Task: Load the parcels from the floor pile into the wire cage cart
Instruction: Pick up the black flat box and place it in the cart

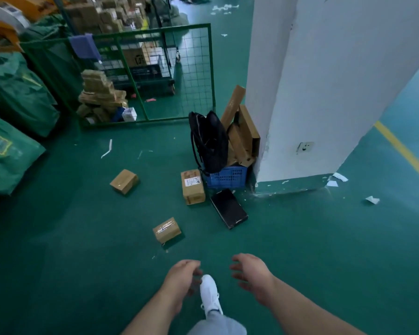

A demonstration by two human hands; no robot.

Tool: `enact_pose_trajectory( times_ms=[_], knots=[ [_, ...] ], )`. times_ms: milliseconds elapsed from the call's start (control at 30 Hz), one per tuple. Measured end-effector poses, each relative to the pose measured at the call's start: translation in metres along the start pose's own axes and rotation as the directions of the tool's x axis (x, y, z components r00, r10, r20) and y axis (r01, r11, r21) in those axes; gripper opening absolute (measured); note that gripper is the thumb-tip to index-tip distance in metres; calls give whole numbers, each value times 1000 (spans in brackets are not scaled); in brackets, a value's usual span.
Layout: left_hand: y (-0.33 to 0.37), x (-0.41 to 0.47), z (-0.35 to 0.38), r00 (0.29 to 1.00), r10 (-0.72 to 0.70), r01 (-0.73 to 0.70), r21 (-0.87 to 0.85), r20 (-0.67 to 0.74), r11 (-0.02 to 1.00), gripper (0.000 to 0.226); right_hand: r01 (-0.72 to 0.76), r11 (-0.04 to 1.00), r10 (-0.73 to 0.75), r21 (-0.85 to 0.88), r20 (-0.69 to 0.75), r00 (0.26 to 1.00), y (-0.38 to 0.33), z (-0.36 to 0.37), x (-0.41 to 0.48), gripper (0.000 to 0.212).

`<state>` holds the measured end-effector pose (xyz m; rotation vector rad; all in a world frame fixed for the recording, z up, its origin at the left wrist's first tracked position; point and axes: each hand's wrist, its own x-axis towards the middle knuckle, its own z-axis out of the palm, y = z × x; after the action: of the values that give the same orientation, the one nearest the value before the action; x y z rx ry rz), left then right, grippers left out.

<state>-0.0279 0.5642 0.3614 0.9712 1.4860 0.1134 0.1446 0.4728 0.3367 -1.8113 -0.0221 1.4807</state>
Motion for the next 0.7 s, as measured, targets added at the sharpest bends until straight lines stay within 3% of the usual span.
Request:
enact_pose_trajectory(
  times_ms=[367,700],
  knots=[
    [144,152,-11,992,6,-29,182,127,983,11,-28,984,-6,-174,-194,981,-118,-2,109,19],
    [199,249,-25,992,-121,111,192,40,975,12,-94,952,72,-291,-87,994,-181,39,218,27]
  ],
)
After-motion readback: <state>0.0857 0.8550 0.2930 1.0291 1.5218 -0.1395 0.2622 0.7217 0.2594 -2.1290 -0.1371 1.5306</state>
